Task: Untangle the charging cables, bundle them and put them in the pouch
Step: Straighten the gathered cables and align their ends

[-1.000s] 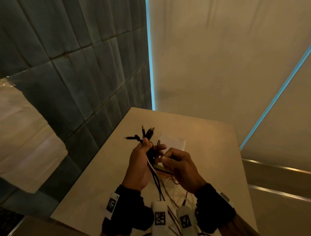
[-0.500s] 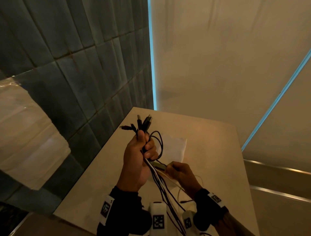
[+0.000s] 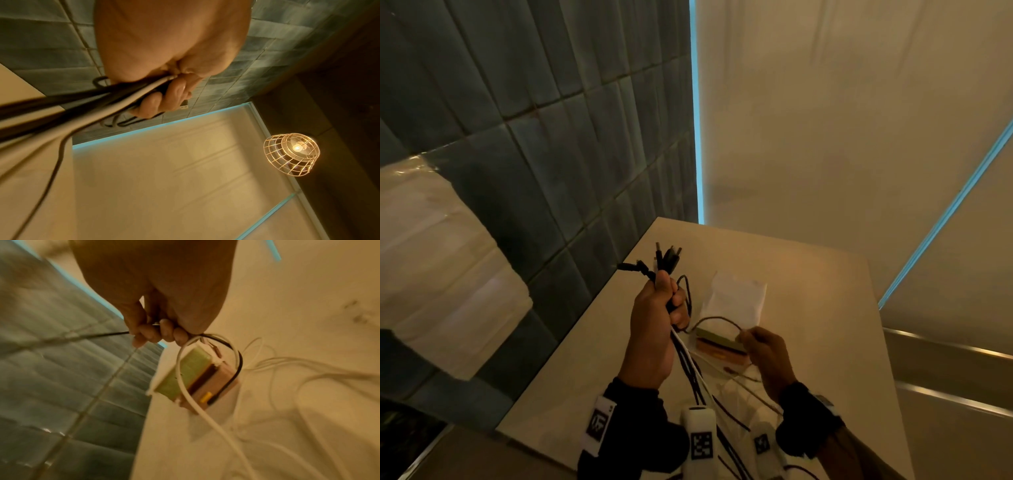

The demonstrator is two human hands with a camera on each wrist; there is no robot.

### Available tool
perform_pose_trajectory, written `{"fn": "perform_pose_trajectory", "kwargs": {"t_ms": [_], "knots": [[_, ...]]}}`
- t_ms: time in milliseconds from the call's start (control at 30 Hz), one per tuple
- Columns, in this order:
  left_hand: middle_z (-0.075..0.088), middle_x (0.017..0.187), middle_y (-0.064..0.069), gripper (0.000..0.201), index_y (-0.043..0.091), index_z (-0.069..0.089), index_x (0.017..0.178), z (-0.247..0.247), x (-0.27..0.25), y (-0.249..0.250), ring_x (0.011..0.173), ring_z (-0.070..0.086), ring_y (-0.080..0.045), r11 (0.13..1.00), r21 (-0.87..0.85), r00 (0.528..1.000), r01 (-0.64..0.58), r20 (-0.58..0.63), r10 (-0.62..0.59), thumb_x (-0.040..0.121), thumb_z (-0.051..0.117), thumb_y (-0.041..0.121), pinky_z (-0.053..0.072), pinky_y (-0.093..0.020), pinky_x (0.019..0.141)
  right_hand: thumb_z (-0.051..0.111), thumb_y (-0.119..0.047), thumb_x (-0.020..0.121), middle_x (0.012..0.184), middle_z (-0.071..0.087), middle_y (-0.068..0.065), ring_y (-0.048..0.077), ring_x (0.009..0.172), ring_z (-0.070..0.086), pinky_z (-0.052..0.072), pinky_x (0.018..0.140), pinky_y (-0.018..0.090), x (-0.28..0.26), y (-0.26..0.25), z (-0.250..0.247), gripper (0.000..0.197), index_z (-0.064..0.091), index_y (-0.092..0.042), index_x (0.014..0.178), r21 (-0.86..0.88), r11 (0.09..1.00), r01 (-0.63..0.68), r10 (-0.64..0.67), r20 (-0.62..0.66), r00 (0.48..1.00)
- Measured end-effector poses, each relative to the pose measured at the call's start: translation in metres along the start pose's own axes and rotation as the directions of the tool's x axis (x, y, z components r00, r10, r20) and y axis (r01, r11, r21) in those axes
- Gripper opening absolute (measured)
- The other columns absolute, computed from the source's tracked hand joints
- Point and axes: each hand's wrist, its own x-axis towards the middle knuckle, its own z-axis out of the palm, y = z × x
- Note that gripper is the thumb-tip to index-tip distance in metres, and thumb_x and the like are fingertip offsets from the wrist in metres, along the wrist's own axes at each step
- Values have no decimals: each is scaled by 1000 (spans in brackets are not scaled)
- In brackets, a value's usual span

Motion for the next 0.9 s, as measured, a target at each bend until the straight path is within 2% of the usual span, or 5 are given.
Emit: {"fn": "perform_pose_trajectory", "kwargs": {"t_ms": [167,300,467,733,900], "knots": [[59,72,-6,29,14,50,85,2,0,-19,54,47,-16,988,115,991,105,-98,-94,104,35,29,36,-24,46,60,-6,91,58,47,-4,9,53,40,40,51,16,-17,-65,10,18,63,4,76,196,971,136,-158,103,982],[71,77,-7,24,14,54,108,9,1,-19,64,56,-17,981,117,986,153,-89,-144,104,35,28,35,-27,52,57,2,89,62,41,9,9,51,42,43,51,17,-35,-95,20,10,59,7,81,345,936,68,-166,264,950],[63,77,-6,24,12,52,100,10,3,-17,64,57,-17,966,170,978,195,-113,-178,103,36,30,38,-27,50,62,7,81,54,57,-1,6,50,51,43,53,18,-43,-98,18,13,59,2,69,432,901,31,-196,342,919],[64,72,-10,30,13,52,86,12,-4,-17,69,57,-24,955,-7,955,298,11,-298,101,38,34,46,-36,62,73,-10,72,74,58,19,30,72,47,35,70,42,-40,-85,23,10,68,-4,66,420,905,74,-247,375,893],[37,57,0,35,13,41,72,22,-6,-8,54,41,-16,985,-128,993,111,48,-106,101,37,32,38,-31,61,62,-18,84,59,50,-1,11,57,39,32,59,26,-35,-54,25,24,67,-18,61,268,959,93,-179,316,932]]}}
